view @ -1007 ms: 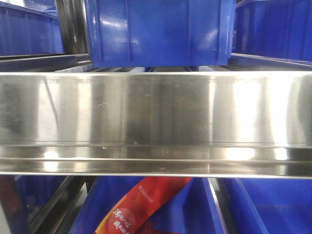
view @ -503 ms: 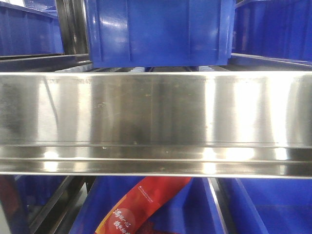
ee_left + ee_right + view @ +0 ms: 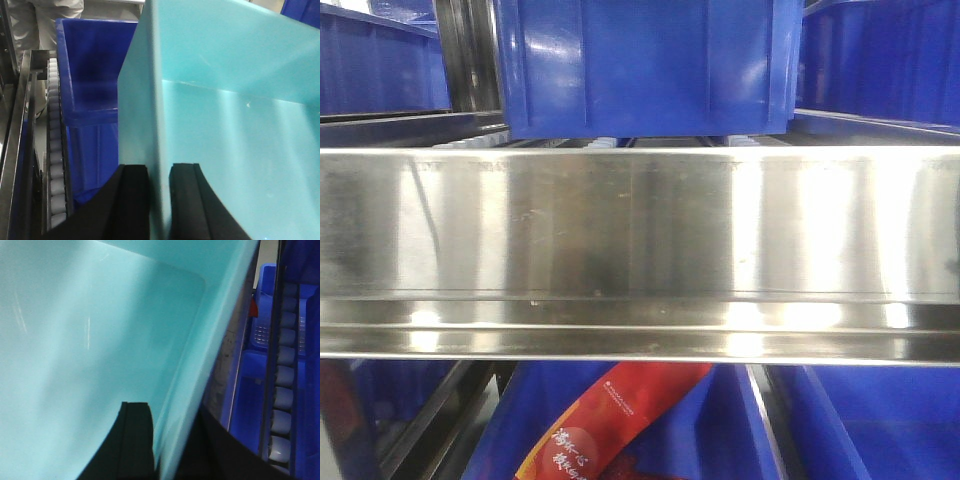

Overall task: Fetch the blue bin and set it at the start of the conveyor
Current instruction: 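Pull the held teal bin back off the shelf toward the robot, then hold the teal bin with both grippers while the base drives away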

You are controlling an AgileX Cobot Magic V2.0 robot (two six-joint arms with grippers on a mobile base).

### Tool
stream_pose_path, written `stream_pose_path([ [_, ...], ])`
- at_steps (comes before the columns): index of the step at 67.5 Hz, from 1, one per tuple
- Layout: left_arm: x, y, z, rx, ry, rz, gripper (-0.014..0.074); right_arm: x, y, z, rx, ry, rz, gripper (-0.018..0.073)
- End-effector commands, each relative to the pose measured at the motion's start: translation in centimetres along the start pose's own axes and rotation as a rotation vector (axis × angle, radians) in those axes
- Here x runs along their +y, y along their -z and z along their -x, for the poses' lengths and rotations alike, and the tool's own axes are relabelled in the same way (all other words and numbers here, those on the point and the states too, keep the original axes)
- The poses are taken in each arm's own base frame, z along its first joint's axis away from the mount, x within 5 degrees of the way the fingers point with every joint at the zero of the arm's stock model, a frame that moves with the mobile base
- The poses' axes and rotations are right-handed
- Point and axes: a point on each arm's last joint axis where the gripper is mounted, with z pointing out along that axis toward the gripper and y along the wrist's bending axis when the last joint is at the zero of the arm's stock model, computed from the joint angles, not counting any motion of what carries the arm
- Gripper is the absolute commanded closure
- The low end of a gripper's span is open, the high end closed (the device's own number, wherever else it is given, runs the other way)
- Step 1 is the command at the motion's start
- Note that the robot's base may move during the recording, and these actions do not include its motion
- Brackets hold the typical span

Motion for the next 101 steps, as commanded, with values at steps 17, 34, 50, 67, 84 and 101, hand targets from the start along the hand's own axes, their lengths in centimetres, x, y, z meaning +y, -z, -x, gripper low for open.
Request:
stream_pose_path([
  [17, -0.2, 0.69, 0.98, -0.087, 0.01, -0.012, 0.0708, -0.22, 0.67, 0.19, -0.028, 0.046, -0.027, 0.0711],
  [34, -0.2, 0.69, 0.98, -0.087, 0.01, -0.012, 0.0708, -0.22, 0.67, 0.19, -0.028, 0.046, -0.027, 0.0711],
  [50, -0.2, 0.69, 0.98, -0.087, 0.01, -0.012, 0.0708, -0.22, 0.68, 0.24, -0.033, 0.046, -0.027, 0.0711],
  [67, -0.2, 0.69, 0.98, -0.087, 0.01, -0.012, 0.0708, -0.22, 0.68, 0.28, -0.038, 0.046, -0.027, 0.0711],
  [84, -0.2, 0.69, 0.98, -0.087, 0.01, -0.012, 0.0708, -0.22, 0.68, 0.3, -0.04, 0.046, -0.027, 0.0711],
  [101, -0.2, 0.69, 0.98, -0.087, 0.01, -0.012, 0.0708, -0.22, 0.68, 0.3, -0.04, 0.046, -0.027, 0.0711],
])
